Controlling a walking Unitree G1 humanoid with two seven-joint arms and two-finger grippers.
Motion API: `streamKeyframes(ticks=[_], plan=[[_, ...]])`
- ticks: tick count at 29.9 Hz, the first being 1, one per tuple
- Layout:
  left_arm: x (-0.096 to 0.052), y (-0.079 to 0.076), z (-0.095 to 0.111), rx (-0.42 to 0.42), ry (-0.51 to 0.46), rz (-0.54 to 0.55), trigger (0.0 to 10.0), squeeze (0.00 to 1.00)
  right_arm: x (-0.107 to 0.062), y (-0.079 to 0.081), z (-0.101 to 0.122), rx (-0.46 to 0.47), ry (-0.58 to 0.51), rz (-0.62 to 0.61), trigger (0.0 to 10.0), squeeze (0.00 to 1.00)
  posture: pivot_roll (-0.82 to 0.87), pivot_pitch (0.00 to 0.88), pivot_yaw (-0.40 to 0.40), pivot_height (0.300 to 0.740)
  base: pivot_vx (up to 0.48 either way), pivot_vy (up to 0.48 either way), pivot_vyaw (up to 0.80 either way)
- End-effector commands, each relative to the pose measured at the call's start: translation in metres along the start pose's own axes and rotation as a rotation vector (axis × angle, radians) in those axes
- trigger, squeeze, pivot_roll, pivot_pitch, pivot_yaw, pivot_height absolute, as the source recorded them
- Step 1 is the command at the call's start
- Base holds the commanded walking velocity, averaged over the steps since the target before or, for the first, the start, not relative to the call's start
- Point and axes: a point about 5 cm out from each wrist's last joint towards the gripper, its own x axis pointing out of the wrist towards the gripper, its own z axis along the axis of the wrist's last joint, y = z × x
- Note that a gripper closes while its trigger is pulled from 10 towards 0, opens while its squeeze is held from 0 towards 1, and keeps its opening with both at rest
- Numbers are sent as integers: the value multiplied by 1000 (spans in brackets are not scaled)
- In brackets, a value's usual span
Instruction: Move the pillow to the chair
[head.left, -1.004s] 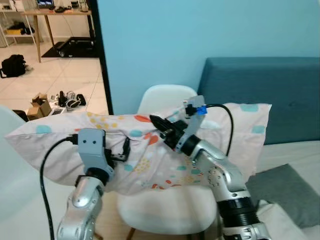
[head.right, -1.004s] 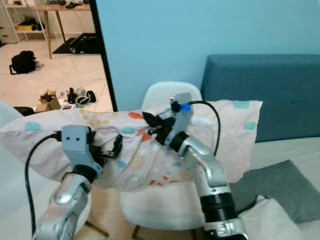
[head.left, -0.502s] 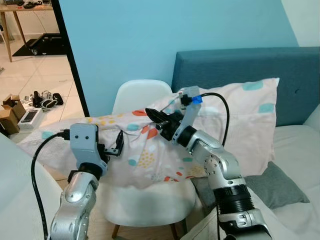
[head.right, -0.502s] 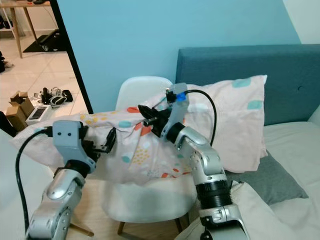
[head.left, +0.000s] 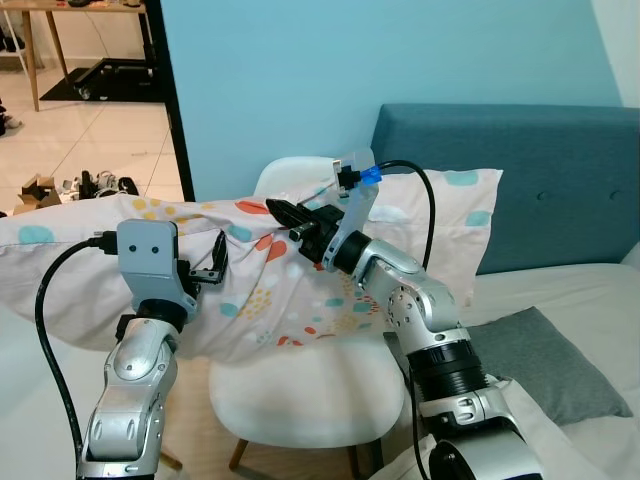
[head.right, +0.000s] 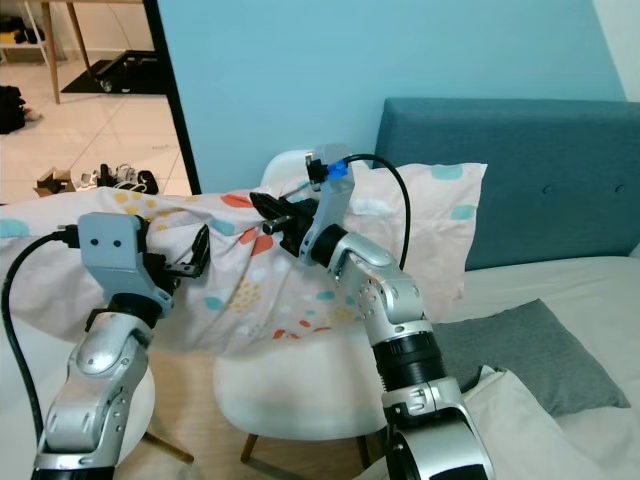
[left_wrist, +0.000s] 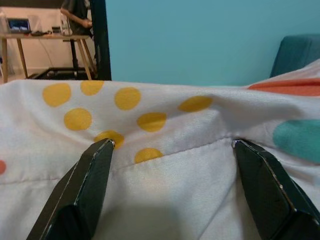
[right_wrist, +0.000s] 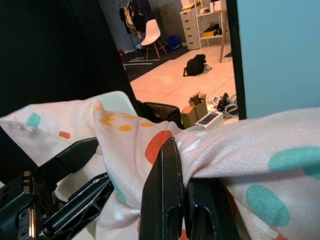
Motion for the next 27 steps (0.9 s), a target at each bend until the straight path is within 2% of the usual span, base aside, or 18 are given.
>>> streamKeyframes(ticks=[1, 19, 27], plan=[[5, -2, -2, 15, 9, -17, 10000, 0, 3, 3, 28, -48, -121, 33, 10000, 0, 98, 0, -62, 645, 0, 0, 0], [5, -1, -3, 22, 4, -17, 10000, 0, 3, -3, 28, -47, -123, 21, 10000, 0, 109, 0, -66, 590, 0, 0, 0], [5, -5, -3, 20, 6, -33, 10000, 0, 1, -12, 27, -70, -99, -21, 10000, 0, 114, 0, -65, 555, 0, 0, 0]])
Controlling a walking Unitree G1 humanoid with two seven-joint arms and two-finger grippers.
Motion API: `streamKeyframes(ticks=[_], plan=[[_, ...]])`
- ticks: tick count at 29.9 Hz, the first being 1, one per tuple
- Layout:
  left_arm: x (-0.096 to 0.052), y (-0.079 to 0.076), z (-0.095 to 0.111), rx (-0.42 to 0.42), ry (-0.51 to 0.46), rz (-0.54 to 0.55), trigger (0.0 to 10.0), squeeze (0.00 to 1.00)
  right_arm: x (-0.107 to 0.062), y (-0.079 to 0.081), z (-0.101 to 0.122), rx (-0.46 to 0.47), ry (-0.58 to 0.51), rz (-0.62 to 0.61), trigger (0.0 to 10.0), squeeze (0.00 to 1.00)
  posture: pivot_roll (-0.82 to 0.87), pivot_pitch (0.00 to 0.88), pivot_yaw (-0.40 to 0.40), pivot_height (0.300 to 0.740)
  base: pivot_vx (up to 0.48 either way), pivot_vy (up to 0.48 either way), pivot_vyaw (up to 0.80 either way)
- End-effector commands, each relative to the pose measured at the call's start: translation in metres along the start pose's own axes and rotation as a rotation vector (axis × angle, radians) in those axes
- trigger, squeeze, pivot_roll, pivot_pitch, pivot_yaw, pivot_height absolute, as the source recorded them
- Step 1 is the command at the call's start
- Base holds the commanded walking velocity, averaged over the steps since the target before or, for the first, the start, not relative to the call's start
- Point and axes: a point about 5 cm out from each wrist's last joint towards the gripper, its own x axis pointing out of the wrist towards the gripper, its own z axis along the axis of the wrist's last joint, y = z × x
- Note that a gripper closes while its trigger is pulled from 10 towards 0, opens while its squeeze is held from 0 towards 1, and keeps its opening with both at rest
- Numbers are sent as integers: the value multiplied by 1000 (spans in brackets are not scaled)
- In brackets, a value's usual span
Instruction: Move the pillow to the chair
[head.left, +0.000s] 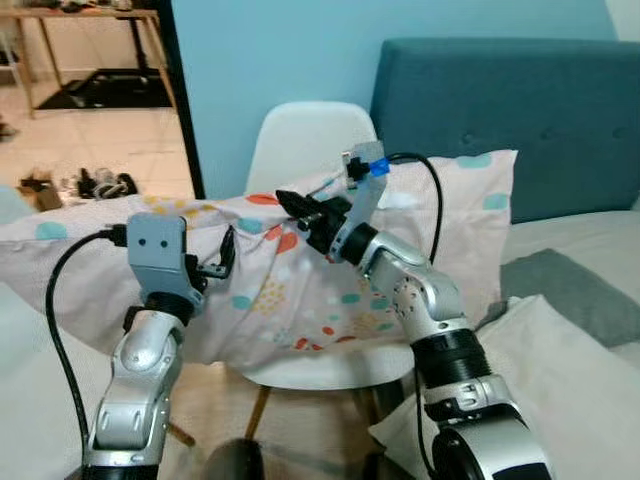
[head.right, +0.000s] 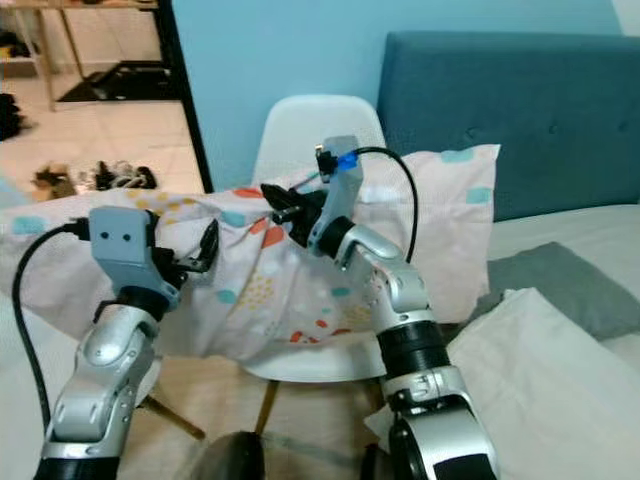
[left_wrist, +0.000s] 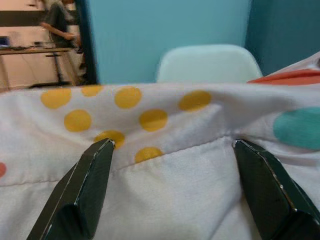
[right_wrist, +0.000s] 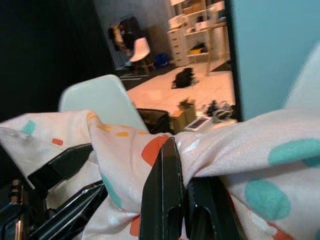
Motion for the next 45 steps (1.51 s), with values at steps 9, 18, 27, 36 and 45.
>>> streamKeyframes(ticks=[9, 18, 27, 36, 45], plan=[[-2, 0, -8, 17, 48, -12, 10000, 0, 1, -10, 13, -80, -4, -46, 10000, 0, 115, 0, -63, 530, 0, 0, 0], [-4, -1, -9, 17, 60, -14, 10000, 0, -3, -22, 4, -130, 80, -104, 10000, 0, 113, 0, -61, 520, 0, 0, 0], [-5, -1, -10, 22, 69, -13, 10000, 0, -10, -43, -6, -220, 183, -252, 10000, 0, 111, 0, -58, 520, 0, 0, 0], [-4, 3, -11, 30, 73, -3, 10000, 0, -11, -48, 11, -222, 62, -287, 10000, 1000, 110, 0, -60, 520, 0, 0, 0], [-4, 7, -13, 44, 77, 6, 10000, 0, -11, -53, 28, -255, -47, -337, 10000, 1000, 107, 0, -61, 520, 0, 0, 0]])
